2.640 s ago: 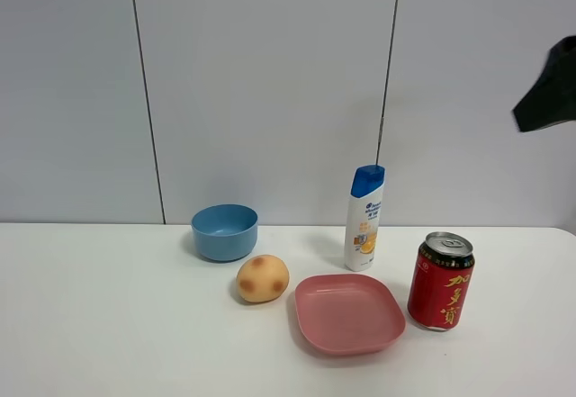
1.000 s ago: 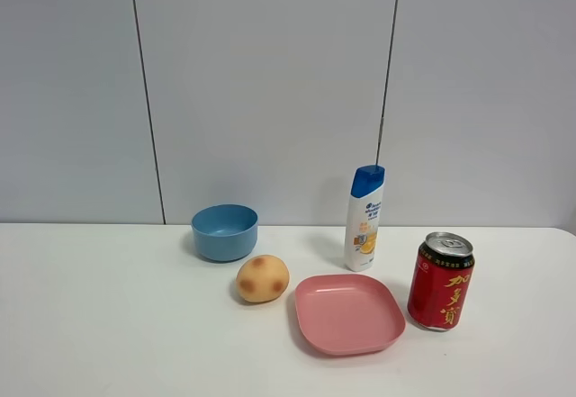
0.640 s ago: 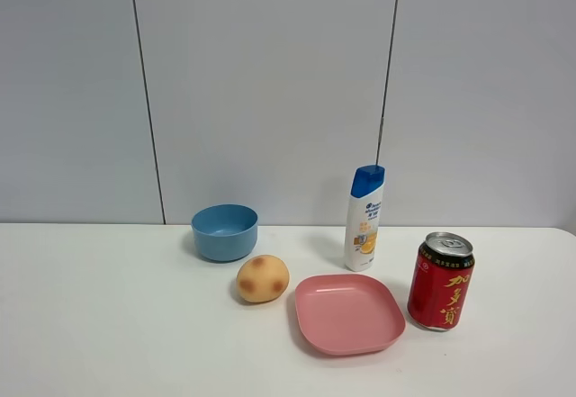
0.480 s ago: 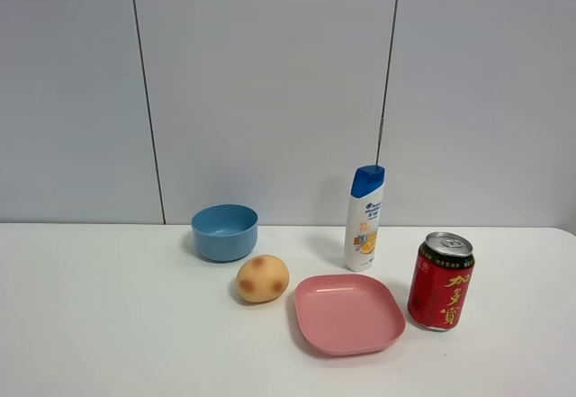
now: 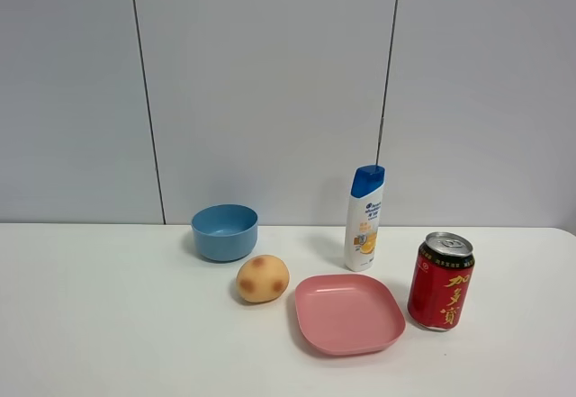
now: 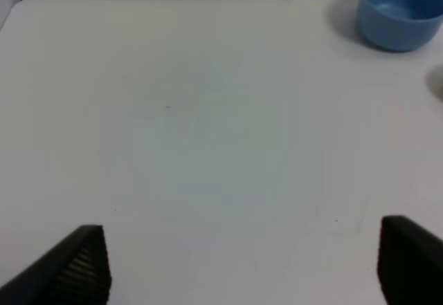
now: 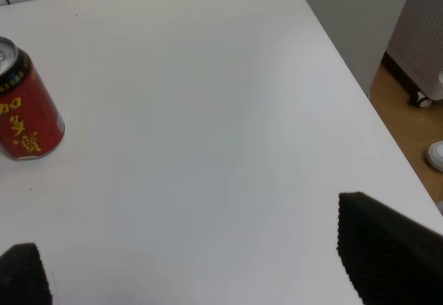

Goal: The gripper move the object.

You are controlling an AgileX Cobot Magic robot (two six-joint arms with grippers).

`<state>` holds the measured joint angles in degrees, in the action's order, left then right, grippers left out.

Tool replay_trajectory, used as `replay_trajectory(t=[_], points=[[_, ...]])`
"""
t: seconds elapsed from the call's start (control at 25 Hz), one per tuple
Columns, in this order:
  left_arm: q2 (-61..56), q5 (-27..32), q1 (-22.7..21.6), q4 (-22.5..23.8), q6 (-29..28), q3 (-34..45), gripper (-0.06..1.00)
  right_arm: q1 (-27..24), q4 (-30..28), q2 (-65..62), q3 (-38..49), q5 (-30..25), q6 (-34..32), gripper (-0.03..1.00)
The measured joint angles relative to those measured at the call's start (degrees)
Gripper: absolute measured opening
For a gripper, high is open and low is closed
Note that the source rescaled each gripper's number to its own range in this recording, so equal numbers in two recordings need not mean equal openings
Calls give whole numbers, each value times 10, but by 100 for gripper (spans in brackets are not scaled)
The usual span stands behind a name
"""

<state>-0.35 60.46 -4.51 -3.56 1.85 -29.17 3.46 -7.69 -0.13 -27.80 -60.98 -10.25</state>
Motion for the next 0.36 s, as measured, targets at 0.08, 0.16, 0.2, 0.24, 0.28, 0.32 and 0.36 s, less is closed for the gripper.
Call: replay_trajectory(t=[0.08,0.16,0.2,0.24,0.28,0.32,0.36], points=[[0,0,0,0,0,0,100,0,0,0,0,0,0,50],[0,0,0,0,0,0,100,0,0,0,0,0,0,50],[0,0,0,0,0,0,100,0,0,0,0,0,0,50],[0,0,0,0,0,0,100,0,0,0,0,0,0,50],[0,0,0,0,0,0,100,0,0,0,0,0,0,50],[0,0,0,0,0,0,100,0,0,0,0,0,0,50],[0,0,0,0,0,0,100,0,0,0,0,0,0,50]])
